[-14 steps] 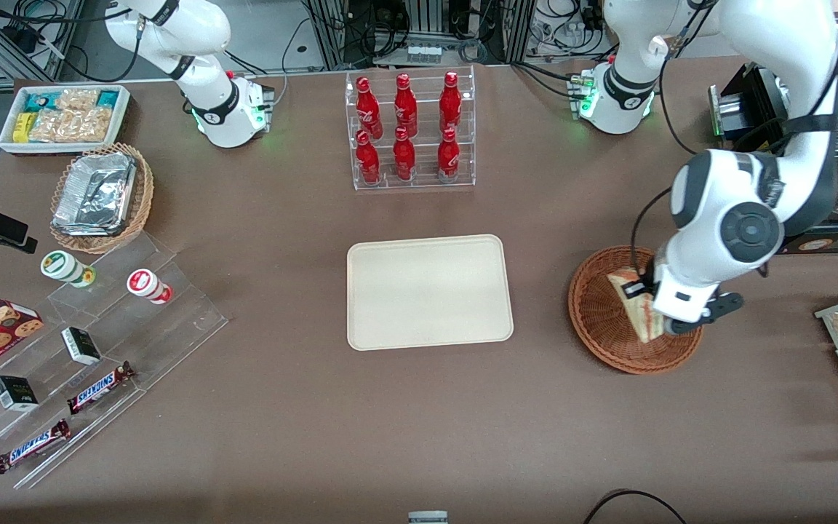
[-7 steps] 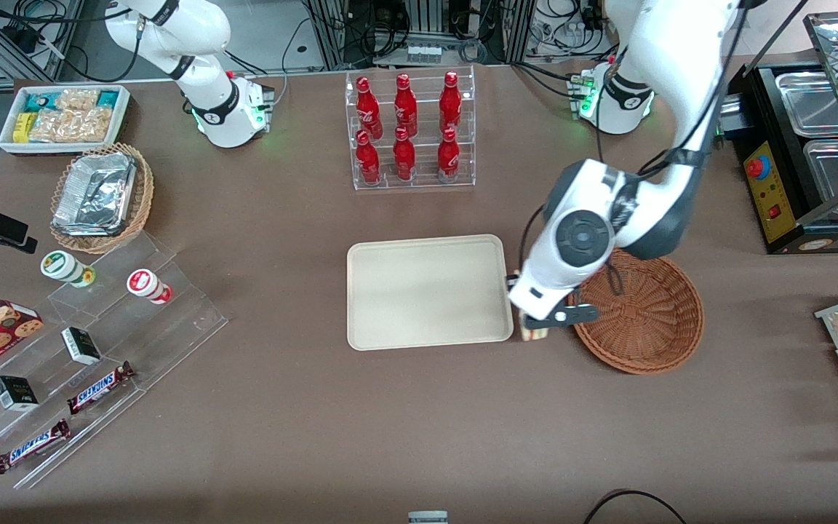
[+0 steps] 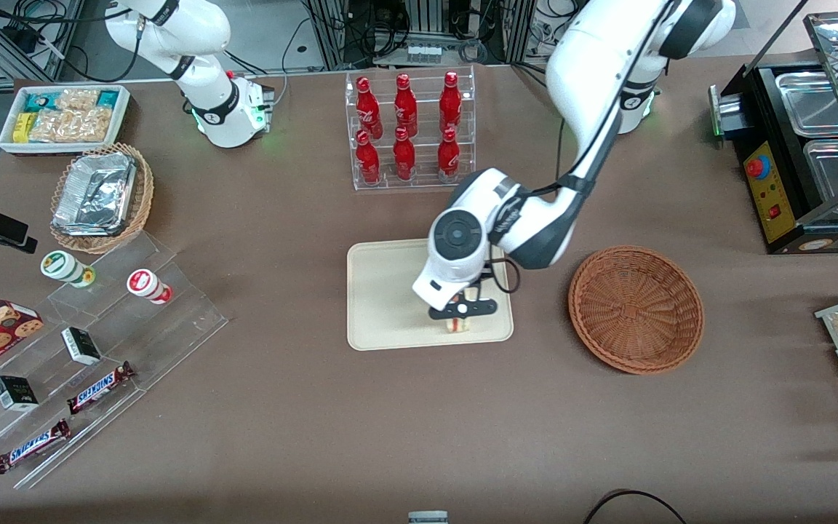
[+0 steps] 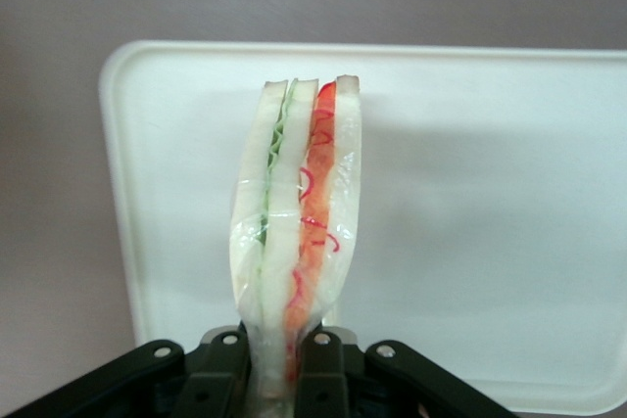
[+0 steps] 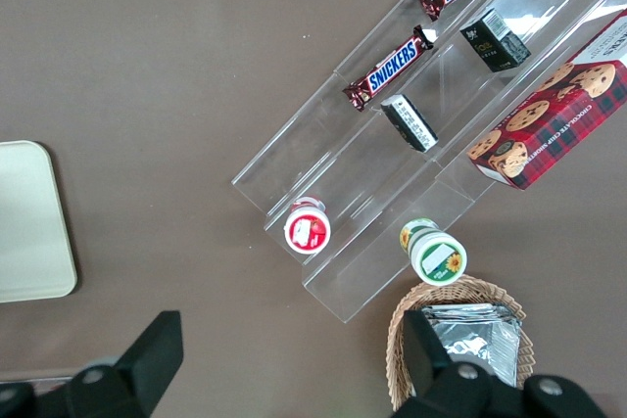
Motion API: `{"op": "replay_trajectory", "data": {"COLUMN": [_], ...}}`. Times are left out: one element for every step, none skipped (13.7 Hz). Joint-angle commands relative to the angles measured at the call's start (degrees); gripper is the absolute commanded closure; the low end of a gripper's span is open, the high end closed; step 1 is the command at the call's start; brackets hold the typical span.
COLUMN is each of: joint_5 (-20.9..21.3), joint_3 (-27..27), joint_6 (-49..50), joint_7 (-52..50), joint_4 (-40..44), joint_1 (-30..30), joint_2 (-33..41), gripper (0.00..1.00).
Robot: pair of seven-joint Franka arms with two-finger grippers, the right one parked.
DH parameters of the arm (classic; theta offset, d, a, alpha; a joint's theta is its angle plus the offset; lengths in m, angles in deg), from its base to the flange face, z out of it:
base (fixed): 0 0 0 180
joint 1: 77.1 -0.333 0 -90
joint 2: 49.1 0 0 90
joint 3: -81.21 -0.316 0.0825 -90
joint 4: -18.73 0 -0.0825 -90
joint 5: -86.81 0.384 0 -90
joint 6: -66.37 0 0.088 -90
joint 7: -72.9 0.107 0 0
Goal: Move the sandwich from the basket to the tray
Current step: 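Lift the sandwich with the left gripper and carry it over the cream tray, then lower the sandwich onto the tray and open the left gripper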
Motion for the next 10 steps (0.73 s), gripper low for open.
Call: {"op": "replay_trajectory", "data": {"joint_5": [-0.6, -0.6, -0.6, -0.7, -0.7, -0.6, -0.7, -0.7, -0.7, -1.0], "joint_3": [-0.9, -0.9, -0.8, -0.8, -0.8, -0.8, -0.8, -0.8, -0.8, -0.8], "joint_6": [1.0, 0.9, 0.9, 1.0, 1.1, 1.2, 1.3, 1.0, 0.2, -0.9], "joint_7": [-4.3, -6.0, -7.2, -8.1, -9.1, -9.6, -9.6, -9.4, -9.4, -9.4], "joint_4": [7.7, 8.4, 8.4, 8.3, 8.0, 7.8, 7.6, 5.9, 4.6, 4.2], "joint_1": [2.6, 3.2, 3.8, 4.1, 4.2, 4.3, 4.5, 4.5, 4.5, 4.5], "joint_2": [-5.5, -6.2, -6.3, -6.2, -6.1, -5.9, -5.8, -5.4, -5.0, -4.8], "gripper": [1.00, 1.00, 1.00, 1.00, 1.00, 1.00, 1.00, 1.00, 1.00, 1.00]}}
